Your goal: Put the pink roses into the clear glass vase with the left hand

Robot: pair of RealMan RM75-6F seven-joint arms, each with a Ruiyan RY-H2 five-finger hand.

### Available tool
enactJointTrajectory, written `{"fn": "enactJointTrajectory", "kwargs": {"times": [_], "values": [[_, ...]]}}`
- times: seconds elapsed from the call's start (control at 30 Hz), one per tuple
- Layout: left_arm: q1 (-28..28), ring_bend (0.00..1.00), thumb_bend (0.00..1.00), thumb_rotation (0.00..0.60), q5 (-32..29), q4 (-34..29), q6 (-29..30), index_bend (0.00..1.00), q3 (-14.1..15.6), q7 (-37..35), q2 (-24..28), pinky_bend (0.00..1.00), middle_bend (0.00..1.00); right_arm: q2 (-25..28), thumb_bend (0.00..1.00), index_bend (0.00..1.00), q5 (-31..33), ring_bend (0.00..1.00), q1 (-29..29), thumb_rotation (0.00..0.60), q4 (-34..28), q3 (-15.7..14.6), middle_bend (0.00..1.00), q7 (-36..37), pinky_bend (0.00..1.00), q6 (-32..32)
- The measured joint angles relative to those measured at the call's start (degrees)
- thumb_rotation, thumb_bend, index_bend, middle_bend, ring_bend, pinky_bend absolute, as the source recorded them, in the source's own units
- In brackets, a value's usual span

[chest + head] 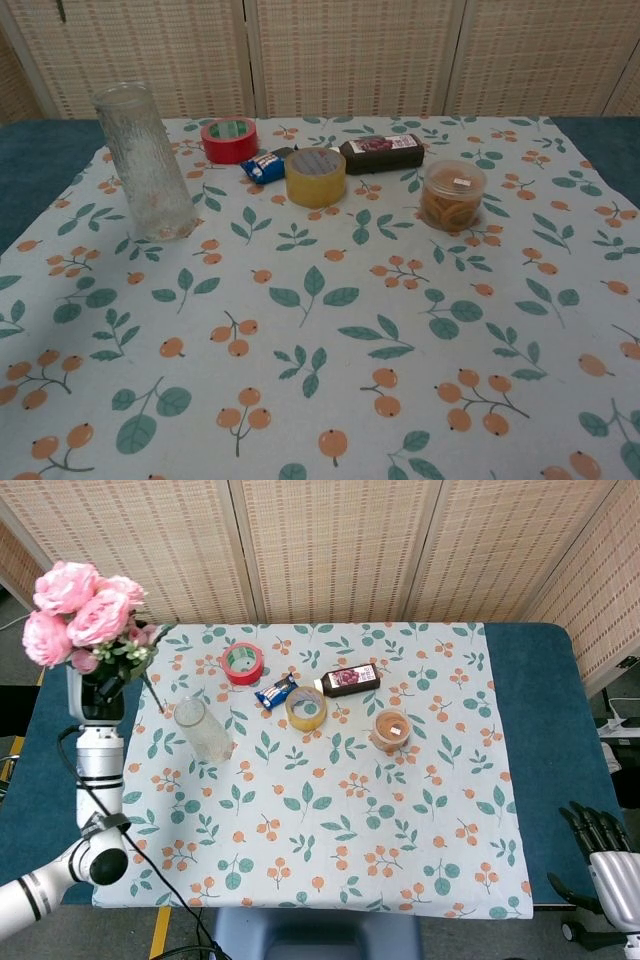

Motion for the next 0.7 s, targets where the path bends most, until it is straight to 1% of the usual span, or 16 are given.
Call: {"fn": "enactJointTrajectory", "kwargs": {"times": [0.13, 0.23, 0.53, 0.7], "values": [[-4.7, 0.33, 0.60, 0.600, -2.0, 4.8, -2.1, 0.91, -0.6, 2.5, -4.3, 0.11, 0.76, 0.1, 0.20, 0.00, 0.8, 0.00, 0.2, 0.498, 0.2, 0.3, 0.00, 0.4, 0.00, -0.6], [-6.6, 0.33, 0.60, 0.600, -2.4, 8.3, -2.8, 0.90, -0.1, 3.4, -7.2, 0.11, 0.76, 0.1, 0.20, 0.00, 1.4, 0.00, 0.4, 0.498, 0.4, 0.5, 0.00, 0.9, 0.00, -0.9], [-10.0, 0.32, 0.58, 0.600, -1.4, 19.4, -3.5, 0.91, 1.9, 3.3, -13.3, 0.10, 0.76, 0.8, 0.20, 0.00, 1.5, 0.00, 0.3, 0.498, 0.6, 0.5, 0.00, 2.4, 0.00, -0.5], [-10.8, 0.32, 0.58, 0.600, 0.6, 24.1, -3.3, 0.90, 3.4, 2.0, -15.2, 0.10, 0.76, 1.2, 0.20, 0.00, 1.5, 0.00, 0.0, 0.498, 0.6, 0.5, 0.00, 3.0, 0.00, 0.0]]}}
